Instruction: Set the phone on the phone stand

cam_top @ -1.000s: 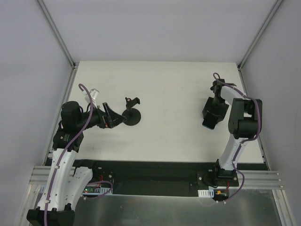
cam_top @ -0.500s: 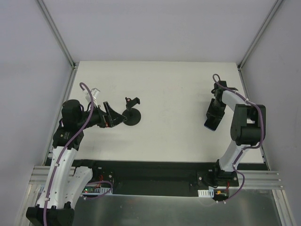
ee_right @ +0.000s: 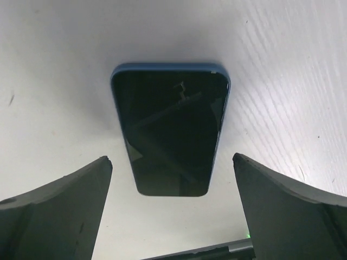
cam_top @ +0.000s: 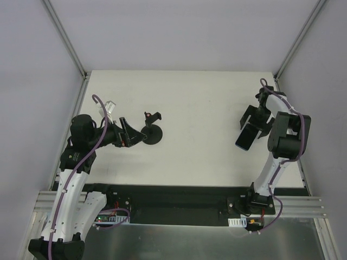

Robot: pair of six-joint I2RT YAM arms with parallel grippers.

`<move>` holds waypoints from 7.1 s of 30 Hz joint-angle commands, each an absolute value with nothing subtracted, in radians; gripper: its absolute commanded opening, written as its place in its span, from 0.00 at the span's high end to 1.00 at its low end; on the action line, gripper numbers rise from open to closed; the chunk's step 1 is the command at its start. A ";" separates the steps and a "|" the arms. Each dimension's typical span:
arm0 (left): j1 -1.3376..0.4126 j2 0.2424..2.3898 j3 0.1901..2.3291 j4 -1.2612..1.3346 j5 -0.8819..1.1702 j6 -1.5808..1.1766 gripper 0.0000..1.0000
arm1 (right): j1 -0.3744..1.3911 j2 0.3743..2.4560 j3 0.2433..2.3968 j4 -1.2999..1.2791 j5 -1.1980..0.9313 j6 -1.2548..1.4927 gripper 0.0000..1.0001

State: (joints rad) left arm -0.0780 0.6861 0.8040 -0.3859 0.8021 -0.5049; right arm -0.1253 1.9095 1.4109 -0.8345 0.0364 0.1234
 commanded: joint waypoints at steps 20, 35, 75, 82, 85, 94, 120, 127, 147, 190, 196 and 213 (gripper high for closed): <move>-0.086 0.638 0.801 -0.377 0.811 -0.446 0.06 | -0.129 2.060 1.422 -0.916 0.020 0.196 0.09; -0.087 0.663 0.816 -0.379 0.810 -0.468 0.07 | -0.106 1.832 1.188 -0.652 0.063 0.183 0.62; -0.657 1.666 1.522 -0.187 0.781 -0.564 0.27 | 0.759 0.940 0.930 -0.261 0.093 -0.126 0.77; -0.676 1.661 1.496 -0.184 0.805 -0.543 0.77 | 0.810 0.945 0.960 -0.268 0.127 -0.121 0.76; -0.676 1.605 1.459 -0.207 0.744 -0.485 1.00 | 0.833 0.940 0.966 -0.285 0.147 -0.118 0.67; -0.676 1.225 1.342 -0.353 0.382 -0.240 1.00 | 0.839 0.943 1.009 -0.313 0.097 -0.080 0.04; -0.676 0.672 1.336 -0.856 -0.100 -0.195 1.00 | 0.838 1.868 1.790 -0.492 -0.164 -0.380 0.53; -0.676 0.676 1.327 -0.848 -0.078 -0.192 1.00 | 0.834 1.911 1.819 -0.495 -0.178 -0.376 0.63; -0.658 0.862 1.249 -0.502 0.261 -0.042 1.00 | 0.807 1.907 1.786 -0.463 -0.283 -0.431 0.99; -0.374 1.431 1.399 -0.508 0.690 0.627 1.00 | 0.716 1.825 1.698 -0.466 -0.670 -0.575 0.99; -0.367 1.404 1.365 -0.514 0.724 0.661 1.00 | 0.695 1.818 1.664 -0.448 -0.701 -0.606 1.00; -0.367 1.295 1.327 -0.486 0.793 0.581 1.00 | 0.678 1.816 1.678 -0.370 -0.695 -0.450 0.99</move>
